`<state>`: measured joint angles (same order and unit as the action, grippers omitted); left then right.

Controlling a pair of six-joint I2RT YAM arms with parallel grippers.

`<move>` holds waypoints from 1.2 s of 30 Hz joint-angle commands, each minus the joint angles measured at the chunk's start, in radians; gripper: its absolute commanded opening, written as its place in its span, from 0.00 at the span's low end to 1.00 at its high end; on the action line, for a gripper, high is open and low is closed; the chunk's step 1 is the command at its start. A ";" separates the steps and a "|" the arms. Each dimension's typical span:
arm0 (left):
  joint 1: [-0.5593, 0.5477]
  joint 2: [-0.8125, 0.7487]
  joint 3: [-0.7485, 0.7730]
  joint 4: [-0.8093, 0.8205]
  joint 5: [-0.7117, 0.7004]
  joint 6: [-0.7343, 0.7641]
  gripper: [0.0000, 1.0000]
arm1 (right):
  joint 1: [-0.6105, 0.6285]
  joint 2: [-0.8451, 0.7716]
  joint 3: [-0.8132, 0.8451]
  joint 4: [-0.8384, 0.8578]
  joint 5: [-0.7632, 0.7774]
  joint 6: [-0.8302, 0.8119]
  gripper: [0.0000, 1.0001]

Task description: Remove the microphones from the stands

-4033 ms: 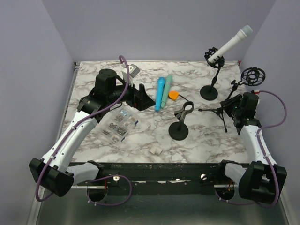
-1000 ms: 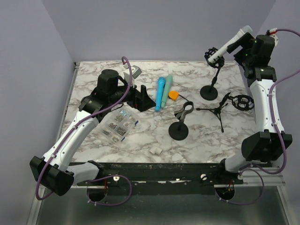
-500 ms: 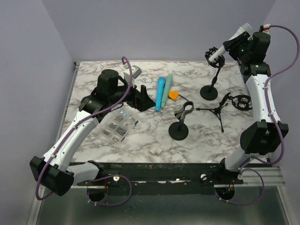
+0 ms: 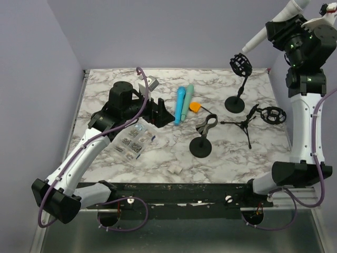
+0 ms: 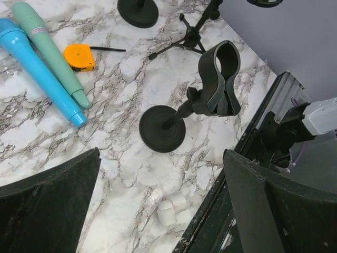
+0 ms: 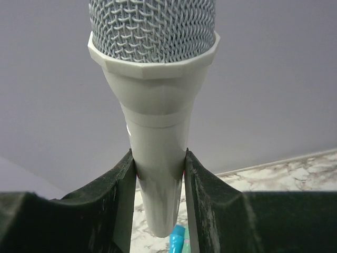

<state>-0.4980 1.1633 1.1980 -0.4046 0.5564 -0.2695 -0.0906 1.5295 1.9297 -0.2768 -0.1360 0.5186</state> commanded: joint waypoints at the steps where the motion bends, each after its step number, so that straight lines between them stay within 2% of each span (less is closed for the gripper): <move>1: 0.001 -0.051 0.022 0.056 -0.014 -0.065 0.98 | 0.028 -0.083 -0.075 0.029 -0.202 0.035 0.24; 5: 0.010 -0.075 0.067 0.093 0.040 -0.214 0.99 | 0.099 -0.139 -0.227 0.086 -0.383 0.120 0.24; 9: 0.022 -0.078 0.090 0.143 0.094 -0.334 0.99 | 0.254 -0.187 -0.381 0.134 -0.422 0.177 0.24; 12: 0.023 -0.054 0.099 0.173 0.143 -0.404 0.99 | 0.328 -0.217 -0.510 0.256 -0.485 0.295 0.24; 17: 0.014 -0.030 0.055 0.227 0.159 -0.470 0.99 | 0.461 -0.244 -0.621 0.328 -0.458 0.346 0.24; 21: -0.032 -0.007 0.063 0.202 0.109 -0.443 0.97 | 0.531 -0.238 -0.675 0.381 -0.460 0.390 0.24; 24: -0.070 0.017 0.094 0.125 0.026 -0.394 0.88 | 0.561 -0.238 -0.699 0.408 -0.461 0.410 0.24; 28: -0.093 0.018 0.099 0.067 -0.075 -0.352 0.72 | 0.573 -0.258 -0.725 0.430 -0.451 0.431 0.24; 36: -0.100 0.065 0.144 0.053 -0.078 -0.322 0.45 | 0.599 -0.252 -0.742 0.443 -0.444 0.439 0.24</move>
<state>-0.5915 1.1946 1.2819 -0.3302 0.5121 -0.6296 0.4923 1.2865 1.1969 0.1169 -0.5705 0.9424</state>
